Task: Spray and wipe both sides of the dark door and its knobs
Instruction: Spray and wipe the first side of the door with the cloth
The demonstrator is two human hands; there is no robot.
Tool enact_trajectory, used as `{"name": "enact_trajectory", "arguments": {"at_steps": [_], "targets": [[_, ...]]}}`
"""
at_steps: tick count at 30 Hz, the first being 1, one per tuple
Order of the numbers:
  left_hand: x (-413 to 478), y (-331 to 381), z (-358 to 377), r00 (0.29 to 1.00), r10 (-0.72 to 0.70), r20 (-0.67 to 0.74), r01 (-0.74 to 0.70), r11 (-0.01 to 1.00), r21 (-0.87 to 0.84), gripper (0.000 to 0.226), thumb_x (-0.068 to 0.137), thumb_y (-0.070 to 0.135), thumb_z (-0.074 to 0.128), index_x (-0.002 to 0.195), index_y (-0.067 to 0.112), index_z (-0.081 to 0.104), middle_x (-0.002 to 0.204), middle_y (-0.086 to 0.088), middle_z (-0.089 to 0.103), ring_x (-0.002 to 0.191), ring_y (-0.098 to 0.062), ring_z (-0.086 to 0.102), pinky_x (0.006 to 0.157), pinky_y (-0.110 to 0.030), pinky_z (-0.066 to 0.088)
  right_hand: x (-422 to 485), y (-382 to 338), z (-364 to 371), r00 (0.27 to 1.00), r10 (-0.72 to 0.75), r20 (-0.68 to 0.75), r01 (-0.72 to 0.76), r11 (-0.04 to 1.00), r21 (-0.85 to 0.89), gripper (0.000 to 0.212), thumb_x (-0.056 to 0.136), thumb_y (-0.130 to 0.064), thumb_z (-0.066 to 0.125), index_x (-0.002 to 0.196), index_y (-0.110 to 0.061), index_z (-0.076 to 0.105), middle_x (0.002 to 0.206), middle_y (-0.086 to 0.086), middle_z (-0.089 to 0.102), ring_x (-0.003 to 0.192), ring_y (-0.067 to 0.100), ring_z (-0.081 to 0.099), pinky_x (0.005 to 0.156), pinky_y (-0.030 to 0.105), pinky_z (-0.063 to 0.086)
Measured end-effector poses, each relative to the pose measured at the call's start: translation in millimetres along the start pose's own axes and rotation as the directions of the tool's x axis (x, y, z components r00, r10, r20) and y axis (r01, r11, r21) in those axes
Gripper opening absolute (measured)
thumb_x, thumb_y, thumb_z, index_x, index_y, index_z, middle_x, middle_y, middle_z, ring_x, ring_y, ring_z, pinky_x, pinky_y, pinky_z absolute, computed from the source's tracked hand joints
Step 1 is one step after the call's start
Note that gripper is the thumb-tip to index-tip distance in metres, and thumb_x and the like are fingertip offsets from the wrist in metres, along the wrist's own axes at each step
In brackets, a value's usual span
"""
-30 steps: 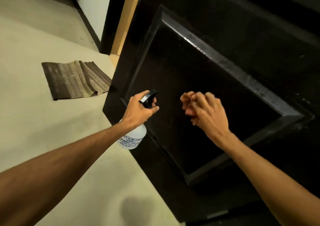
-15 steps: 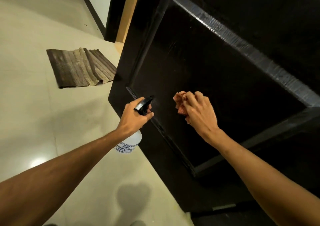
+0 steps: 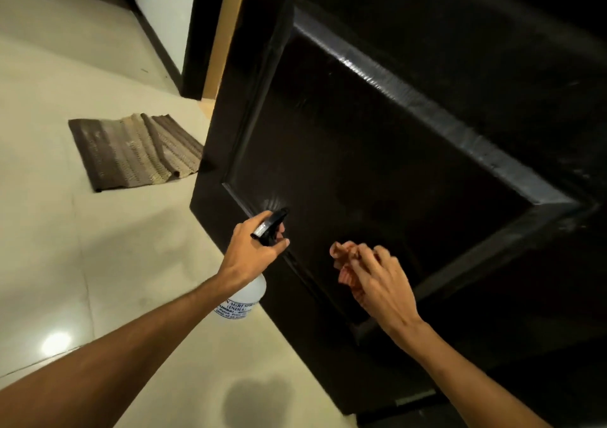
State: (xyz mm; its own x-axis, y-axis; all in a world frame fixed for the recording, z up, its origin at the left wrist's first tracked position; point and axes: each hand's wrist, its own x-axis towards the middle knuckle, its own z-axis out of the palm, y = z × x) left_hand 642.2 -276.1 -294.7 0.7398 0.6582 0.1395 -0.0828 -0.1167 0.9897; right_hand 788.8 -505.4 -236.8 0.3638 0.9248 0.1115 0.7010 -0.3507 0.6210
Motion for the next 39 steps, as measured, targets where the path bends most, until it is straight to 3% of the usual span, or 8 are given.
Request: {"name": "enact_trajectory", "arguments": {"at_steps": [4,7,11,17,25,33,36,39], "targets": [[-6,49,30,0.991,0.124,0.05,-0.121,0.99,-0.068,0.02,0.083,0.001,0.083,0.091,0.012,0.068,0.084,-0.002,0.071,0.08,-0.012,0.071,0.078,-0.019,0.056,4,47,-60,0.934,0.234,-0.272,-0.217,0.972,0.09,0.044,0.09,-0.01,0.056,0.133,-0.007,0.063,0.138,0.017,0.052,0.111,0.038,0.053,0.081,0.047,0.051],[-7,108,52,0.965,0.238,0.107,-0.231,0.97,-0.071,0.019,0.084,0.002,0.082,0.09,0.012,0.067,0.081,0.0,0.07,0.076,-0.008,0.069,0.07,-0.02,0.055,-9,102,-109,0.762,0.435,-0.479,-0.41,0.897,0.164,0.046,0.087,0.001,0.06,0.131,-0.009,0.065,0.133,0.017,0.056,0.103,0.036,0.052,0.078,0.046,0.047],[-2,170,71,0.93,0.343,0.134,-0.334,0.939,-0.084,0.018,0.085,0.003,0.082,0.091,0.009,0.067,0.077,0.0,0.069,0.069,-0.005,0.067,0.066,-0.017,0.052,-26,142,-149,0.612,0.586,-0.53,-0.564,0.794,0.226,0.042,0.087,0.003,0.064,0.127,-0.008,0.067,0.126,0.016,0.055,0.096,0.031,0.051,0.066,0.04,0.05],[7,221,96,0.914,0.372,0.161,-0.378,0.926,0.01,0.017,0.086,0.012,0.082,0.086,0.016,0.066,0.076,0.003,0.069,0.064,-0.001,0.064,0.062,-0.016,0.049,-34,141,-159,0.599,0.642,-0.479,-0.567,0.762,0.312,0.037,0.086,0.003,0.069,0.122,-0.006,0.07,0.121,0.015,0.052,0.095,0.03,0.053,0.048,0.032,0.048],[31,234,97,0.94,0.313,0.136,-0.324,0.944,0.064,0.022,0.083,0.017,0.086,0.087,0.018,0.065,0.077,0.004,0.068,0.059,0.003,0.063,0.055,-0.02,0.051,-5,131,-167,0.569,0.669,-0.478,-0.592,0.737,0.328,0.043,0.084,0.007,0.067,0.125,-0.007,0.068,0.125,0.014,0.052,0.095,0.029,0.051,0.049,0.027,0.042],[74,226,65,0.94,0.332,0.075,-0.34,0.931,0.135,0.022,0.084,0.017,0.085,0.087,0.026,0.064,0.079,0.007,0.069,0.068,-0.003,0.067,0.059,-0.025,0.055,83,113,-174,0.686,0.559,-0.466,-0.5,0.827,0.255,0.029,0.096,0.002,0.045,0.12,-0.004,0.061,0.119,0.012,0.046,0.088,0.021,0.044,0.052,0.027,0.05],[94,220,51,0.939,0.342,0.039,-0.344,0.928,0.145,0.021,0.084,0.015,0.084,0.084,0.023,0.064,0.076,0.006,0.069,0.064,-0.001,0.067,0.056,-0.025,0.055,107,112,-176,0.72,0.504,-0.477,-0.463,0.861,0.211,0.01,0.092,0.0,0.062,0.099,-0.007,0.066,0.112,0.009,0.048,0.082,0.018,0.043,0.048,0.025,0.046],[104,220,42,0.936,0.346,0.062,-0.352,0.926,0.14,0.023,0.082,0.012,0.085,0.084,0.022,0.064,0.075,0.007,0.069,0.065,0.001,0.068,0.056,-0.024,0.055,101,123,-180,0.743,0.475,-0.471,-0.45,0.876,0.175,0.012,0.082,-0.002,0.075,0.09,-0.008,0.068,0.106,0.009,0.054,0.076,0.02,0.048,0.044,0.024,0.035]]}}
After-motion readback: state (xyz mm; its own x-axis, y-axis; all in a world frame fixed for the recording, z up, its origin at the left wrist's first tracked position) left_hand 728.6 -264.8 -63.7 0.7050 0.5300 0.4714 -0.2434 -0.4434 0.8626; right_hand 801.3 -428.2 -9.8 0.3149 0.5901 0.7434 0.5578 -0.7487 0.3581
